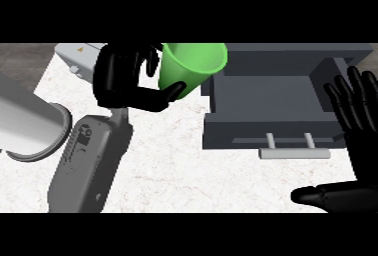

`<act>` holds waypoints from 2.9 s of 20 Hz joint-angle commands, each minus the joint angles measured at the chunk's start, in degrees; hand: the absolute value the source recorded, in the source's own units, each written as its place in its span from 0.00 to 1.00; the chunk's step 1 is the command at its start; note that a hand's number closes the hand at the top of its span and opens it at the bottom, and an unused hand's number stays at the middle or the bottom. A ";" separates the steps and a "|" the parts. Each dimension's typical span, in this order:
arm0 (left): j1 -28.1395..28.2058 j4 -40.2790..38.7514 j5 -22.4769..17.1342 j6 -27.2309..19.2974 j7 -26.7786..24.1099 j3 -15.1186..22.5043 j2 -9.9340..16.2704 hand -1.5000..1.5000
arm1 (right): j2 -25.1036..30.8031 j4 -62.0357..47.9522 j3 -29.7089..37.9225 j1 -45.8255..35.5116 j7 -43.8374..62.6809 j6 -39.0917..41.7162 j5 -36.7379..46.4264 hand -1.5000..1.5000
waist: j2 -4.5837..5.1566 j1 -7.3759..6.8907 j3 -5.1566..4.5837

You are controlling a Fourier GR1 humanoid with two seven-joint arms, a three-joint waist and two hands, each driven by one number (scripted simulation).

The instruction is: Pick up the cup, place it into the drawer and close the drawer

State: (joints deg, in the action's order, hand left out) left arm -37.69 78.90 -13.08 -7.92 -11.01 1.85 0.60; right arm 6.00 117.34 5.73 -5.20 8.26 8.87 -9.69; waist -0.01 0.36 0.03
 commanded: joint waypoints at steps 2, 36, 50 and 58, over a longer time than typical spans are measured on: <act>-9.62 -3.94 2.33 -4.62 3.78 0.42 -0.58 1.00 | -0.08 2.88 -0.51 -0.51 3.53 -1.05 -0.63 0.00 | -0.01 0.22 -0.02; -37.59 -52.96 -20.01 -16.36 -9.30 23.74 -0.60 1.00 | 0.44 -0.92 -0.42 0.86 -1.69 3.04 -1.61 0.00 | 0.87 3.80 0.05; -37.34 -56.15 -23.37 -20.31 -8.56 33.10 -0.60 0.00 | 0.26 -2.58 -0.65 -3.13 -1.55 3.42 -3.29 0.00 | 1.43 5.64 0.06; -38.46 -53.19 -29.75 -15.42 -15.31 28.28 -0.60 0.00 | -0.30 0.35 -0.62 -2.15 1.18 3.70 -7.34 0.00 | 0.87 3.62 -0.01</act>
State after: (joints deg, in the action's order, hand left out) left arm -75.20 25.49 -40.57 -26.44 -22.96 33.16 0.00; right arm 5.10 115.95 4.52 -8.53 8.28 11.41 -14.35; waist 1.26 5.50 0.06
